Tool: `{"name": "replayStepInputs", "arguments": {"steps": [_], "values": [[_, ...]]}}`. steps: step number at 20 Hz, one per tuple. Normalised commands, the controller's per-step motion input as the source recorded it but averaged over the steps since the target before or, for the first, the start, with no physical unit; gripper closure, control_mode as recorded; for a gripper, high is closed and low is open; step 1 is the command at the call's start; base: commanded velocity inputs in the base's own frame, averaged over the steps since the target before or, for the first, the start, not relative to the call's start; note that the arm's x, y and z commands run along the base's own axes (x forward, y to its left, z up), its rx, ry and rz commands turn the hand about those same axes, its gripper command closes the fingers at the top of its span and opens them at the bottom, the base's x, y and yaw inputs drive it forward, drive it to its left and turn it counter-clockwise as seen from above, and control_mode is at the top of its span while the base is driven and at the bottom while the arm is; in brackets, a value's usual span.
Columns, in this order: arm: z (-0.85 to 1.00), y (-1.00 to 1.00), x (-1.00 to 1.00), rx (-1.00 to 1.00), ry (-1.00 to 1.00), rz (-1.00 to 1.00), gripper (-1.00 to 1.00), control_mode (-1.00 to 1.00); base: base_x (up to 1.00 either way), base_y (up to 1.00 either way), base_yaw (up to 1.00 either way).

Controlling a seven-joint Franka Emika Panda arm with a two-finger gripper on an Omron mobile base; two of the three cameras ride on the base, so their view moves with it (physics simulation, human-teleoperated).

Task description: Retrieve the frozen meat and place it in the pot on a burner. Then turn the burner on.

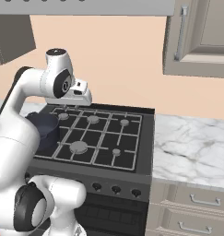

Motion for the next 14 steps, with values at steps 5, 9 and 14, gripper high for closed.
{"name": "replayStepInputs", "arguments": {"steps": [5, 9, 14], "values": [[0.0, 0.18, -0.06, 0.0, 0.0, -0.01, -1.0, -1.0, 0.0, 0.0, 0.0], [0.0, 0.52, -0.12, 0.0, 0.0, -0.01, -1.0, -1.0, 0.0, 0.0, 0.0], [0.0, 0.69, -0.22, 0.01, 0.0, 0.0, -1.0, -1.0, 0.0, 0.0, 0.0]]}}
